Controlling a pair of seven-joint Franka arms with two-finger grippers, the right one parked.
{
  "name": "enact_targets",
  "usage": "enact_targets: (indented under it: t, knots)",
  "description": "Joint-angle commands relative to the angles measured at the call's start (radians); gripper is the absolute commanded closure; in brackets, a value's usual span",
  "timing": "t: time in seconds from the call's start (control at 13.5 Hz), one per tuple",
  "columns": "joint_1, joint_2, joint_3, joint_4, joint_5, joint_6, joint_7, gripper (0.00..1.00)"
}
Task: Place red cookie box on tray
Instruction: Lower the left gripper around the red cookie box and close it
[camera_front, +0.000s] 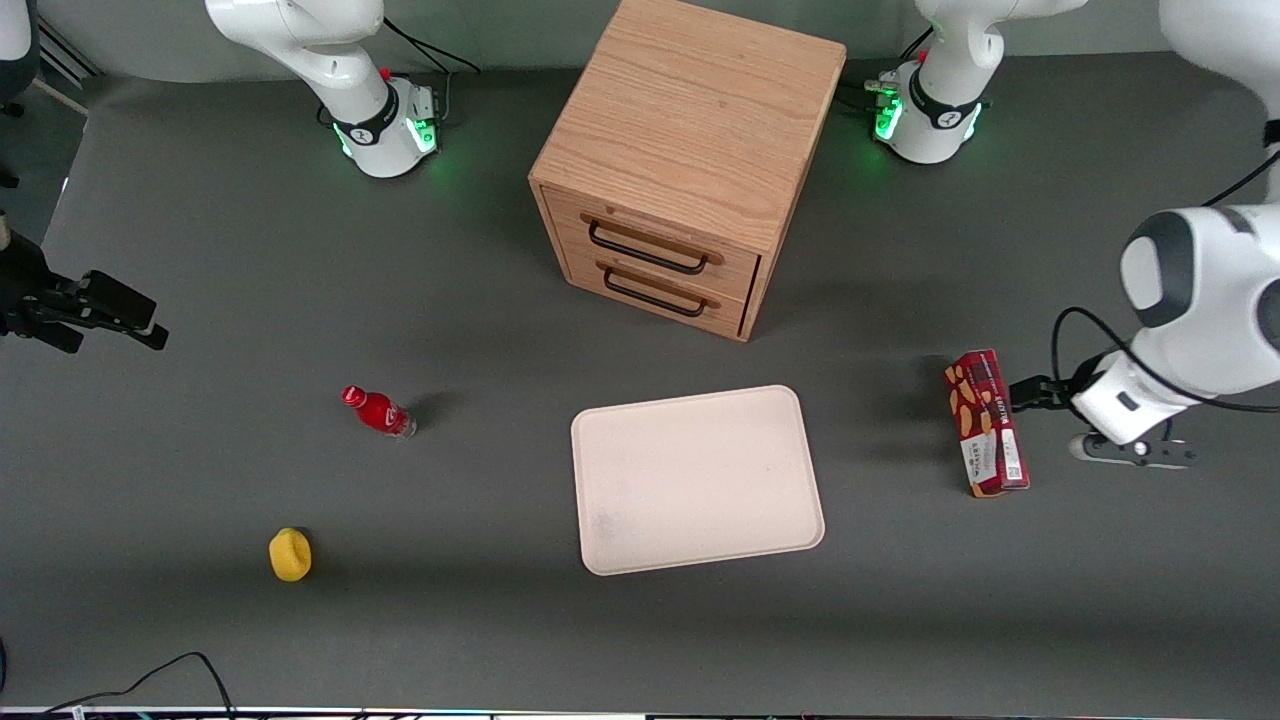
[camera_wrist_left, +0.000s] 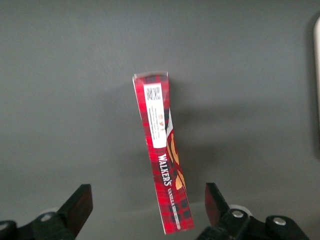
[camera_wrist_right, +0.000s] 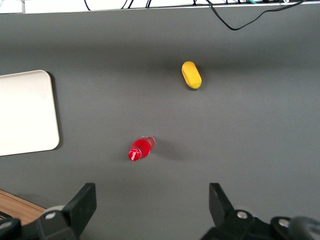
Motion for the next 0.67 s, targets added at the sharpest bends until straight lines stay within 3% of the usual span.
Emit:
enact_targets:
  t: [0.0, 0.15, 0.22, 0.44, 0.52, 0.59]
  knots:
    - [-0.033, 0.061, 0.001, -0.020, -0.007, 0.128, -0.139, 0.00]
    - [-0.058, 0.150, 0.001, -0.032, -0.007, 0.269, -0.160, 0.00]
    - [-0.062, 0.175, 0.001, -0.055, -0.006, 0.354, -0.160, 0.06]
    - [-0.073, 0.193, 0.001, -0.070, -0.004, 0.426, -0.152, 0.80]
    - [-0.071, 0.190, 0.001, -0.070, -0.003, 0.423, -0.149, 1.00]
    - [-0.071, 0.187, 0.001, -0.064, -0.001, 0.423, -0.151, 1.00]
